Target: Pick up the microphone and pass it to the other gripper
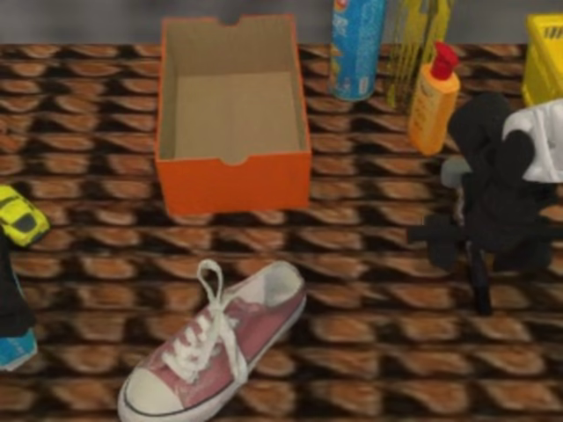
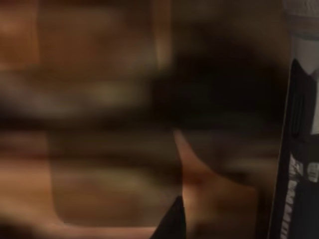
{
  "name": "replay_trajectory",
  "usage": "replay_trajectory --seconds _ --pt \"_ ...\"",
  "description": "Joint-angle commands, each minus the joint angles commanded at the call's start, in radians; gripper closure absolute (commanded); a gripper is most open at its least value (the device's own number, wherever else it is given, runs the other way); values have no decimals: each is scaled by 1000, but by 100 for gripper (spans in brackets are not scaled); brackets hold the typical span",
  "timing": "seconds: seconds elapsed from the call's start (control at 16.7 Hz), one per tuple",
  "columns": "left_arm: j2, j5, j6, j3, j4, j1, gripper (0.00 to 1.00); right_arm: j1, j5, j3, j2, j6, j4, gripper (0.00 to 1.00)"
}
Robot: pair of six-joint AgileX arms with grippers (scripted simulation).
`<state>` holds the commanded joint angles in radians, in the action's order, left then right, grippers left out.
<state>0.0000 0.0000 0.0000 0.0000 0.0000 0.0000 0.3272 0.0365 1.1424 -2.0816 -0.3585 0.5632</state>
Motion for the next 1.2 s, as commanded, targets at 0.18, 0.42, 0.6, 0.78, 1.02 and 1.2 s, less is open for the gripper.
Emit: replay_trajectory --seconds 0.18,0.42,0.6,0.78,1.02,1.2 --pt "0 0 0 0 0 0 0 0 0 0 0 0 0 100" --pt "0 0 0 0 0 0 0 0 0 0 0 0 0 100" --pt "0 0 0 0 0 0 0 3 7 22 62 10 15 100" --pt "0 0 0 0 0 0 0 4 -28 4 79 33 -81 100" --pt "0 0 0 0 0 0 0 1 -115 -54 126 86 -331 100" --pt "0 0 0 0 0 0 0 -2 -199 -124 175 138 -581 100"
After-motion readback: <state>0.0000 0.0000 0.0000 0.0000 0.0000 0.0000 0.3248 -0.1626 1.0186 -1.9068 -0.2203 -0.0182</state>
